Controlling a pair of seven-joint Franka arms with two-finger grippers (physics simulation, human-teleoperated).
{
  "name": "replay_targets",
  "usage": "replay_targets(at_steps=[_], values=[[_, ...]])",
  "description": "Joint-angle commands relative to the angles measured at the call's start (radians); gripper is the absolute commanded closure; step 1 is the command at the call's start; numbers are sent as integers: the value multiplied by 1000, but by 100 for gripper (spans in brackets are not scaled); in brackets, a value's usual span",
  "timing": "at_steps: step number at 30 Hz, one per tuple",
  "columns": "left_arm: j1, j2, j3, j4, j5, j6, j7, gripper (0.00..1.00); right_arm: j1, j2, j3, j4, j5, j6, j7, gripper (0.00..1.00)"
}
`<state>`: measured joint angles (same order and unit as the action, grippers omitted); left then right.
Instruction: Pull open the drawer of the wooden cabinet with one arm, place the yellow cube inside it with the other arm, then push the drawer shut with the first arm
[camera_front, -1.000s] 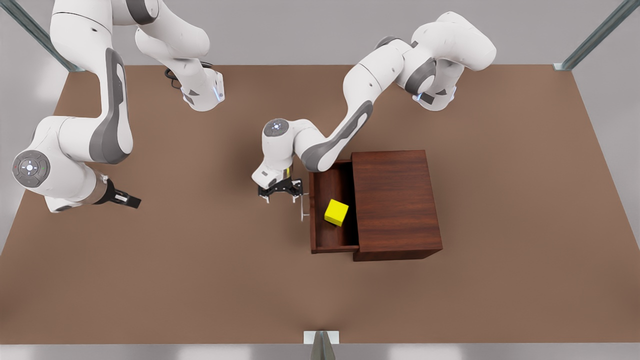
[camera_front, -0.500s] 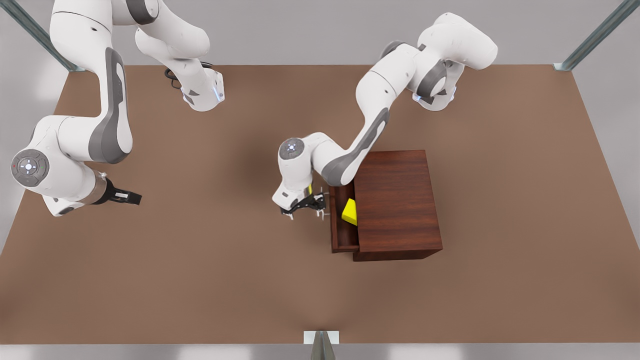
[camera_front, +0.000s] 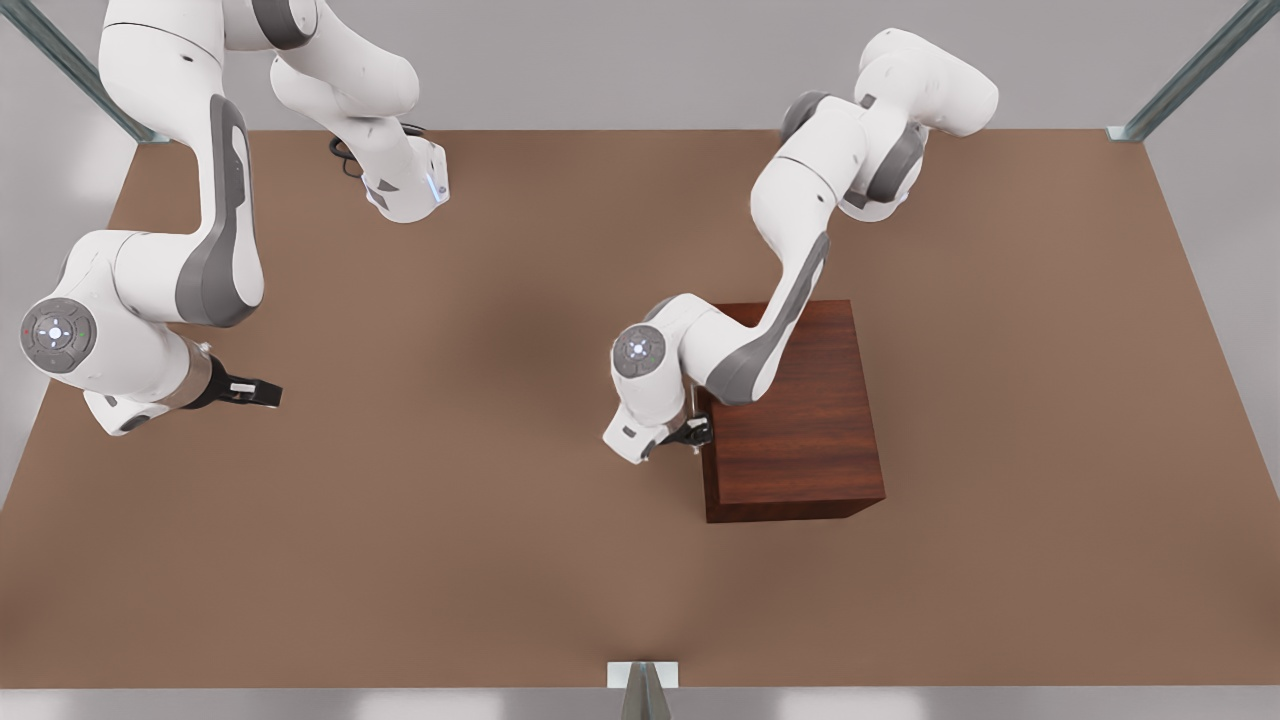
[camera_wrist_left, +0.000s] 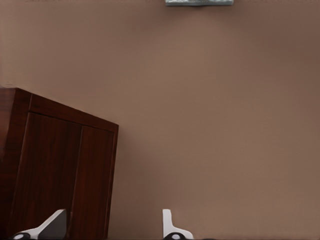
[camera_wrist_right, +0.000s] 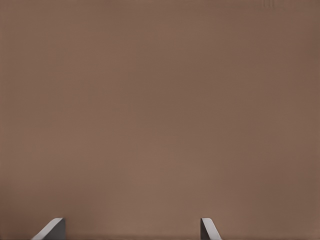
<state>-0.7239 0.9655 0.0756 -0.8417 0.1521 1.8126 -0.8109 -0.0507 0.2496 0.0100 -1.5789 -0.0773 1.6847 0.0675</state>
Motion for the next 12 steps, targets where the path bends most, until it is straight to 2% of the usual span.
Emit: replay_targets(at_steps=[1, 2, 3, 4, 5, 7, 8, 9, 11, 12], values=[[9, -91, 1, 3, -64, -171, 260, 0, 0, -1, -1, 0, 1, 0, -52, 0], [46, -296, 4, 3, -157, -309, 162, 0, 0, -1, -1, 2, 1, 0, -52, 0], [61, -392, 6, 3, -157, -404, 159, 0, 0, -1, 1, 2, 1, 0, -52, 0], [116, -444, 6, 0, -149, -502, 209, 0, 0, -1, -1, 0, 1, 0, -52, 0], [207, -464, 12, -8, -144, -590, 453, 0, 0, -1, 1, 2, 1, 0, -52, 0], [366, -488, 23, -80, -209, -644, 703, 0, 0, -1, -1, 2, 1, 0, -52, 0], [428, -661, 23, -368, -264, -445, 736, 0, 0, -1, 1, 2, 1, 0, -52, 0], [434, -941, 24, -858, -261, -43, 776, 0, 0, -1, -1, 2, 1, -3, -52, 0], [406, -857, 1, -708, -223, -78, 722, 0, 0, -1, 1, 0, 1, -5, -52, 0], [400, -847, 1, -692, -220, -93, 682, 0, 0, -1, -1, 0, 1, -13, -54, 0]])
